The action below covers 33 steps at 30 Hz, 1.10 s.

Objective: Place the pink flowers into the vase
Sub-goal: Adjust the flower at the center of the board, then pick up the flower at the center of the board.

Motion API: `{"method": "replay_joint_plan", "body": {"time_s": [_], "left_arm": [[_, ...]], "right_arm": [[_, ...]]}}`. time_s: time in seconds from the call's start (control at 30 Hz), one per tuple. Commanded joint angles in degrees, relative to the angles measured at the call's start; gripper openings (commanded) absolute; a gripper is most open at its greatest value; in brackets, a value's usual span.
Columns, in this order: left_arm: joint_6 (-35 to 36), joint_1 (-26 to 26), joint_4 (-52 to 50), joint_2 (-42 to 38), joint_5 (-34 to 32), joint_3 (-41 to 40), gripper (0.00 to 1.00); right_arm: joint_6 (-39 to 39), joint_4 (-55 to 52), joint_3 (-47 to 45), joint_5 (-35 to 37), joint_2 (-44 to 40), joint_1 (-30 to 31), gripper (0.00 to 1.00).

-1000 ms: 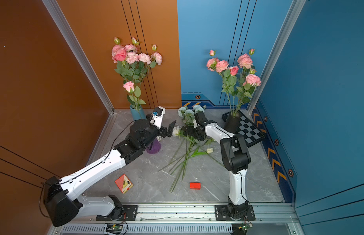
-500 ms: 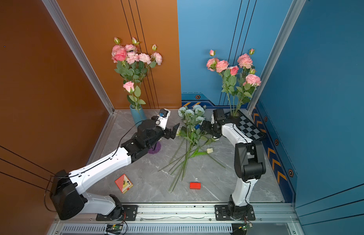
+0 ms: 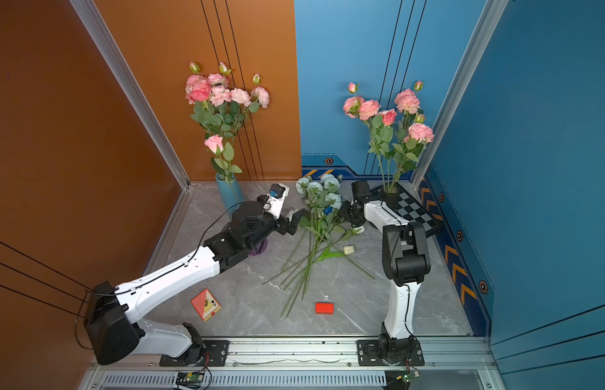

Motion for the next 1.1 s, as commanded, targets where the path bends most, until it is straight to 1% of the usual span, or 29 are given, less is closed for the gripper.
{"method": "replay_joint_plan", "body": {"time_s": [0.0,0.23,0.3,0.53,1.07], "left_arm": [[-0.5,-0.9,-0.1,1.0,1.7,1.1,0.98],[-0.4,-1.5,-0.1,1.0,1.4,0.8,0.99],[-0.3,-1.5,-0.1,1.0,1.4,0.8,0.99],[-0.2,-1.6,-0.1,0.9,1.3,0.7,0.99],[-0.1,-1.6,-0.3,0.7,1.2,0.3,0.99]], "right_arm": [[1.2,0.5,1.8,1.4,1.5,-0.7,0.54],[1.6,1.4,1.6,2.7,0.7,-0.4,0.45],[2.0,1.4,2.2,1.7,1.8,-0.4,0.43],[2.7,1.4,3.6,1.5,5.9,0.5,0.41],[3.5,2.4,4.5,2.0,9.5,0.8,0.31]]}}
